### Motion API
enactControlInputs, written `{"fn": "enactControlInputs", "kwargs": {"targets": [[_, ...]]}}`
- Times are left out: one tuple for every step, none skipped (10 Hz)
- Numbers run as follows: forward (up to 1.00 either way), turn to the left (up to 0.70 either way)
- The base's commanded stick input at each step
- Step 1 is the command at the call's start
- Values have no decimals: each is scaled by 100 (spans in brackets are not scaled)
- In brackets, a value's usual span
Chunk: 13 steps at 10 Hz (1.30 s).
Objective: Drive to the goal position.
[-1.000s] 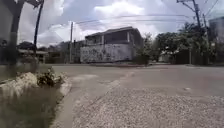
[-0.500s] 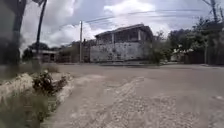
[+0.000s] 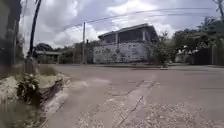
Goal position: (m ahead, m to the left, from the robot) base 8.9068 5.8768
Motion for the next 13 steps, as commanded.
{"fn": "enactControlInputs", "kwargs": {"targets": [[100, 21], [100, 34], [100, 37], [100, 30], [100, 2], [100, 0], [100, 0], [100, 0], [100, 0], [100, 0], [100, 0], [100, 0], [100, 0]]}}
